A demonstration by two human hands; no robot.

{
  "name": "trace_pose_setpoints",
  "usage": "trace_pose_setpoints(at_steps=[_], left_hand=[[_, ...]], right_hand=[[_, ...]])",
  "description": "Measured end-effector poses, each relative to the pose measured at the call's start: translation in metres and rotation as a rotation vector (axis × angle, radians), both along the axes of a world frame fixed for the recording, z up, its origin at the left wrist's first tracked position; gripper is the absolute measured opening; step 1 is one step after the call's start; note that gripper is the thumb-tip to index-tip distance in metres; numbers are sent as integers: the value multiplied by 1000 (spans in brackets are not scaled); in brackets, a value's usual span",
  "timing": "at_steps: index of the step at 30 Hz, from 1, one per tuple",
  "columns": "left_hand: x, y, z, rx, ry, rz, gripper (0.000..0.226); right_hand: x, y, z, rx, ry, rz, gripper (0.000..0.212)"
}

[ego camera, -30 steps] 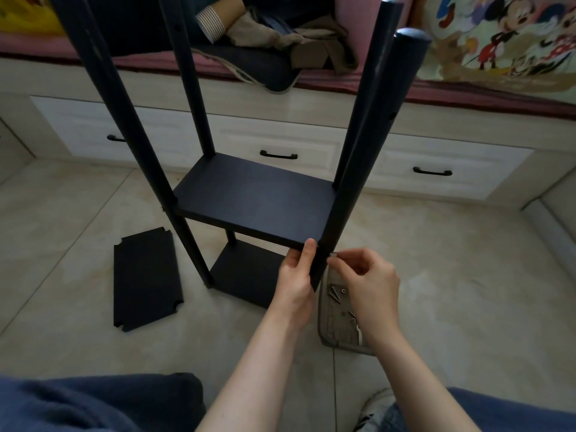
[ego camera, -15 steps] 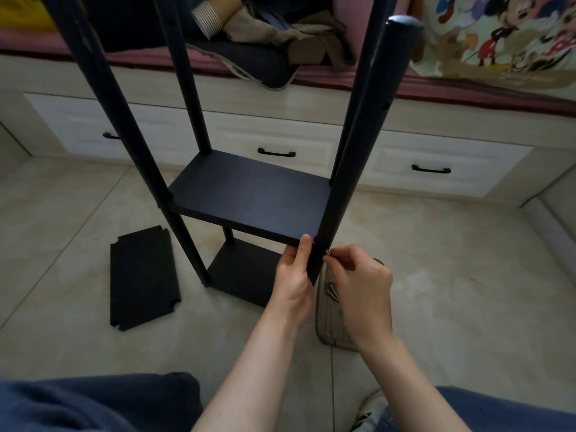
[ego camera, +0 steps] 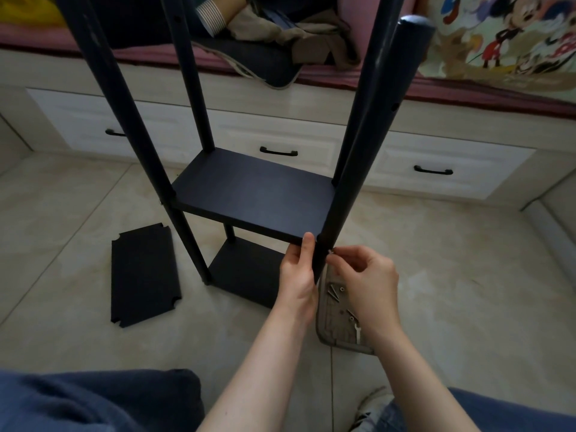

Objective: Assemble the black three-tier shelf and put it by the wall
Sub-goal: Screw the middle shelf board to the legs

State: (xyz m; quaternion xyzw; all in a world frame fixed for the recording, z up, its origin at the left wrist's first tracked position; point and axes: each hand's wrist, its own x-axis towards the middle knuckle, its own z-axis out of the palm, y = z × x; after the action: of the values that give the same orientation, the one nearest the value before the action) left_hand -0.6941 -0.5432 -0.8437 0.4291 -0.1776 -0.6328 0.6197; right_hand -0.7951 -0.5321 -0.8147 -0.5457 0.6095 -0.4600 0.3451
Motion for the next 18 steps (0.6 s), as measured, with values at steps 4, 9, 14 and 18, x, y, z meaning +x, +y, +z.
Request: trace_pose_setpoints(at_steps=[4,9,14,18], left_hand=[[2,1,-5,-8,-21,-1,42],[3,1,-3,8,-67,-21,45],[3,2,-1,26,-42,-12,40],[3,2,-1,30,26,-9,39]], right_hand=[[-10,-6,5,15,27,113,35],[-15,-27,15,16,198,311,62],[-22,-40,16,22,228,475,50],[-25,-45,20,-45,274,529,52]])
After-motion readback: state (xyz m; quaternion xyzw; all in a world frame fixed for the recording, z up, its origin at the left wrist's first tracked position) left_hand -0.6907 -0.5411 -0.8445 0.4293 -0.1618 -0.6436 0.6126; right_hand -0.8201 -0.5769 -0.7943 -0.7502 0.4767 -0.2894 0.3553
